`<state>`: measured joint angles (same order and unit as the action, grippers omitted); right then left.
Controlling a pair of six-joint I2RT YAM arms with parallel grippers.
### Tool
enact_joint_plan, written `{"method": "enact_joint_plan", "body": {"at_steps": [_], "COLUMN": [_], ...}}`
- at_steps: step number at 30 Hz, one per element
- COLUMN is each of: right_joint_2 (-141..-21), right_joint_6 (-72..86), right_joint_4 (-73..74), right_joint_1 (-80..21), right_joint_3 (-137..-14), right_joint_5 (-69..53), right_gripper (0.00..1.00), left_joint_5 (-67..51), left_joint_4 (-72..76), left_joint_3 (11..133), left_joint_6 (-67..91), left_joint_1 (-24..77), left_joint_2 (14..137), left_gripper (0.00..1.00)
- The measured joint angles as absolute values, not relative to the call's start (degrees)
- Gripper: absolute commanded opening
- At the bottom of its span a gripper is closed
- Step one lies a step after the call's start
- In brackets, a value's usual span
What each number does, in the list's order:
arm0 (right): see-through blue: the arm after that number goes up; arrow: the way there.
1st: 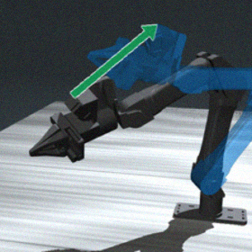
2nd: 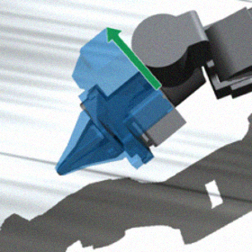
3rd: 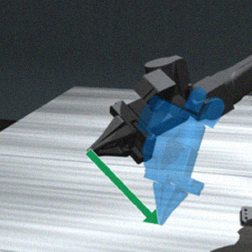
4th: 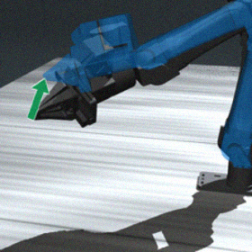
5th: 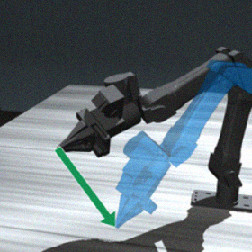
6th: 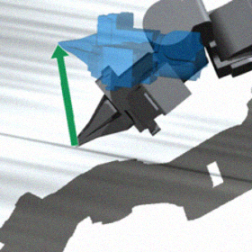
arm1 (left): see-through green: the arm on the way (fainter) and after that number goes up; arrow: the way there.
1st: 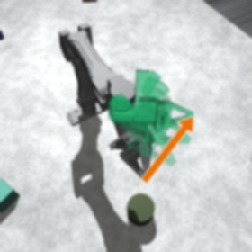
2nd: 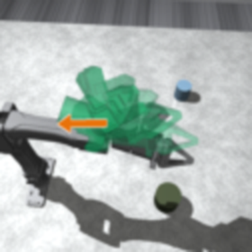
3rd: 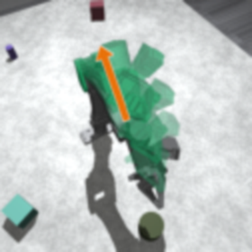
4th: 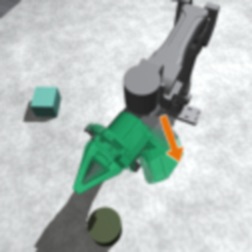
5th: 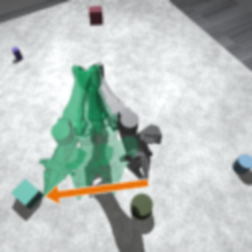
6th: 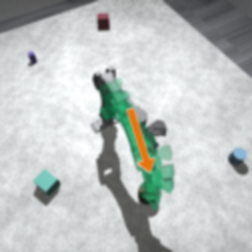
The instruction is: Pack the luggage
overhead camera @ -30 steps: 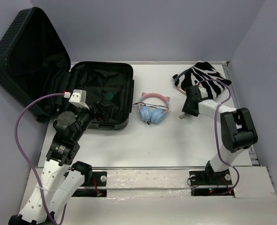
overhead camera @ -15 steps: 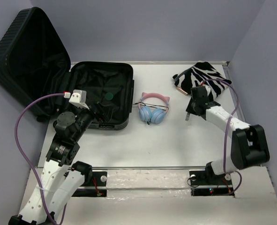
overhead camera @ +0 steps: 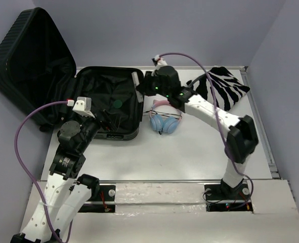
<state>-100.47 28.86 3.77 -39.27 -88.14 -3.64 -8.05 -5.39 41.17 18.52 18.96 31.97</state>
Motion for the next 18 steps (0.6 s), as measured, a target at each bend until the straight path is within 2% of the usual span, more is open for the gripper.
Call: {"method": "enact_joint_plan", "body": {"at_steps": [3,5,6,8,9,12,15,17,18], "right_joint_2": [-110.43,-115.42,-117.01,-116.95,-116.16,-110.15,-102.94,-100.09,-99.98], "right_joint_6": [29.74,29.82,29.56,28.53,28.08,25.19,22.35,18.94,16.95], "right_joint_4": [3.95,6.04,7.03,9.43,10.13,11.51,13.06,16.03,18.0], "right_joint_1": [-42.04,-42.96,-43.24,-43.18,-42.78,-39.77,-33.5,-26.81,-23.42], "right_joint_3": [-98.91,-105.32,-107.13,-106.59,-105.51,-97.14,-87.7,-84.75,-84.88], "right_joint_5": [-7.03,-9.19,-9.76,-9.39,-8.88,-7.05,-6.17,-4.38,-2.81], "right_gripper": [0.77,0.77,0.68,0.58,0.44,0.28,0.26,0.27,0.3], "left_joint_5": [-7.94,-7.94,-7.92,-7.97,-7.97,-7.97,-8.1,-8.19,-8.32], "left_joint_4": [-5.41,-5.41,-5.39,-5.41,-5.39,-5.39,-5.39,-5.39,-5.37], "left_joint_3": [41.19,41.17,41.19,41.19,41.17,41.19,41.19,41.19,41.17], "left_joint_6": [18.52,18.52,18.52,18.52,18.52,18.52,18.52,18.52,18.52], "left_joint_1": [18.61,18.63,18.63,18.63,18.63,18.63,18.63,18.63,18.63], "left_joint_2": [31.86,31.77,31.75,31.73,31.7,31.64,31.59,31.59,31.59], "left_gripper": [0.99,0.99,0.99,0.99,0.99,0.99,0.99,0.99,0.99]}}
